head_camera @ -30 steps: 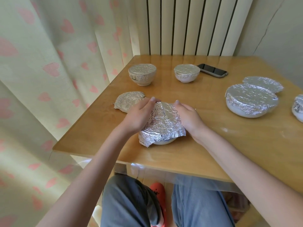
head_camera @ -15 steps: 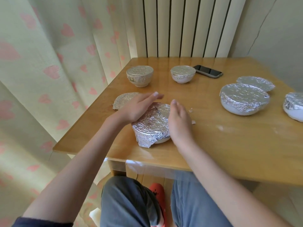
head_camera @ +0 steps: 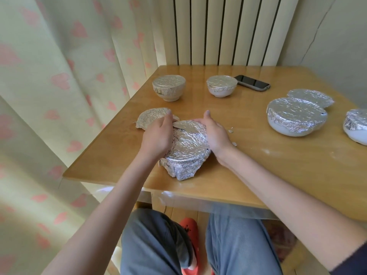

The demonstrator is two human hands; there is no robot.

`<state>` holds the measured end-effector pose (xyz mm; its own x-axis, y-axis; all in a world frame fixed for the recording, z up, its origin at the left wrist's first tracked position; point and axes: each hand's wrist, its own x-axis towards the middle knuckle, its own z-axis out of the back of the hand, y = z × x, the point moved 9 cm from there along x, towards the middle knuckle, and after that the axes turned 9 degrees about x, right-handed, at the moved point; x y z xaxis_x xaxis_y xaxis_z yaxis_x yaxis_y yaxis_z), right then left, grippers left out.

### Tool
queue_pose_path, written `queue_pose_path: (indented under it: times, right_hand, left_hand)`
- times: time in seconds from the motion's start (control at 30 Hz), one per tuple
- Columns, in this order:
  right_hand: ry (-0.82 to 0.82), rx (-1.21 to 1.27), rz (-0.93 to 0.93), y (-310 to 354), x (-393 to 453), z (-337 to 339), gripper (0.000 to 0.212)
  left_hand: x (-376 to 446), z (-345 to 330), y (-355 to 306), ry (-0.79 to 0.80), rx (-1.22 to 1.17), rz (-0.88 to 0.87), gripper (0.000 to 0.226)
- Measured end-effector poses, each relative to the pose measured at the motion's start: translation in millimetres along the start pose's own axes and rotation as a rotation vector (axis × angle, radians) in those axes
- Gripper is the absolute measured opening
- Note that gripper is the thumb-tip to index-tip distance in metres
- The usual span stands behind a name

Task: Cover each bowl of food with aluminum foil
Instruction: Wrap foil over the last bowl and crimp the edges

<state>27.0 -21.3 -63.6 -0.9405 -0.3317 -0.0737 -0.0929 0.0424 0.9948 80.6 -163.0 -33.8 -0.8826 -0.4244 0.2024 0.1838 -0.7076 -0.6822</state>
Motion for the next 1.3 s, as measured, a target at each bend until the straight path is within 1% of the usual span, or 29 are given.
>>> queue_pose_path:
  times: [0.07, 0.13, 0.17, 0.2, 0.27, 0.3, 0.37, 0.43, 0.5, 0.53, 0.57, 0.6, 0.63, 0.67, 0.7, 0.73, 0.77, 0.87, 0.97, 1.07, 1.1, 1.13, 1.17, 1.2, 1.23, 1.27, 1.3]
  right_hand:
    - [0.092, -0.040, -0.013, 4, 0, -6, 0.058]
    - [0.135, -0.113, -0.016, 7, -2, -8, 0.067]
    - [0.086, -0.143, 0.005, 11, -4, -2, 0.069]
    - [-0.020, -0.156, 0.050, 17, -6, 9, 0.068]
    - [-0.275, -0.092, 0.187, 28, -25, 31, 0.057]
    - [-0.322, -0.028, 0.209, 27, -34, 32, 0.050]
    - [-0.299, 0.061, 0.160, 14, -43, 14, 0.044]
    - [-0.325, 0.042, 0.164, 4, -45, -2, 0.042]
    - [-0.404, 0.017, 0.228, 6, -45, -3, 0.039]
    - [-0.430, 0.012, 0.249, 8, -44, 0, 0.038]
    - [-0.432, 0.009, 0.259, 10, -40, 4, 0.037]
    - [-0.401, 0.003, 0.258, 12, -32, 7, 0.038]
    - [-0.323, -0.010, 0.241, 13, -23, 8, 0.041]
    - [-0.206, -0.025, 0.210, 15, -13, 6, 0.045]
    - [-0.087, -0.037, 0.176, 16, -6, 3, 0.049]
    - [0.001, -0.039, 0.153, 16, 0, 0, 0.052]
    - [0.047, -0.035, 0.149, 15, 5, 0, 0.053]
    - [0.067, 0.002, 0.167, 12, 16, -1, 0.056]
    - [0.132, 0.023, 0.132, 8, 23, -7, 0.064]
    - [0.181, -0.013, 0.087, 9, 22, -8, 0.073]
    - [0.155, -0.021, 0.098, 11, 22, -4, 0.074]
    - [0.080, -0.022, 0.127, 15, 18, 5, 0.073]
    - [-0.070, -0.014, 0.173, 18, 12, 22, 0.069]
    - [-0.257, 0.022, 0.233, 20, 1, 41, 0.063]
    - [-0.409, 0.092, 0.284, 18, -14, 55, 0.058]
    - [-0.473, 0.157, 0.298, 13, -25, 58, 0.052]
    - [-0.468, 0.195, 0.280, 7, -31, 49, 0.049]
  left_hand:
    - [-3, 5, 1, -0.030, -0.015, 0.042, 0.057]
    - [-1, 6, 10, 0.014, -0.124, 0.106, 0.058]
    - [1, 7, 15, 0.043, -0.208, 0.128, 0.057]
    - [4, 9, 19, 0.061, -0.285, 0.126, 0.057]
    - [9, 13, 19, 0.089, -0.396, 0.051, 0.052]
    - [10, 12, 16, 0.111, -0.435, -0.004, 0.049]
    - [9, 3, 6, 0.193, -0.470, -0.097, 0.048]
    - [6, -8, 0, 0.270, -0.478, -0.122, 0.047]
    - [7, -12, 3, 0.267, -0.485, -0.099, 0.050]
    - [8, -12, 6, 0.242, -0.498, -0.067, 0.048]
    - [7, -12, 12, 0.198, -0.531, 0.003, 0.042]
    - [3, -12, 17, 0.139, -0.585, 0.079, 0.034]
    - [-3, -9, 16, 0.047, -0.581, 0.109, 0.029]
    - [-12, -2, 12, -0.083, -0.516, 0.117, 0.029]
    - [-21, 3, 12, -0.216, -0.465, 0.132, 0.034]
    - [-30, 5, 14, -0.316, -0.470, 0.168, 0.039]
    - [-37, 6, 14, -0.369, -0.494, 0.211, 0.042]
    - [-42, 6, 15, -0.435, -0.490, 0.285, 0.045]
    - [-50, 6, 10, -0.480, -0.490, 0.296, 0.046]
    - [-45, 2, 11, -0.399, -0.494, 0.294, 0.048]
    - [-42, 6, 15, -0.368, -0.499, 0.277, 0.052]
    - [-38, 12, 21, -0.352, -0.517, 0.246, 0.059]
    - [-33, 21, 25, -0.349, -0.534, 0.205, 0.066]
    - [-28, 30, 29, -0.347, -0.552, 0.161, 0.071]
    - [-21, 35, 30, -0.321, -0.575, 0.116, 0.071]
    - [-12, 35, 28, -0.266, -0.592, 0.068, 0.068]
    - [-3, 32, 22, -0.189, -0.584, 0.025, 0.064]
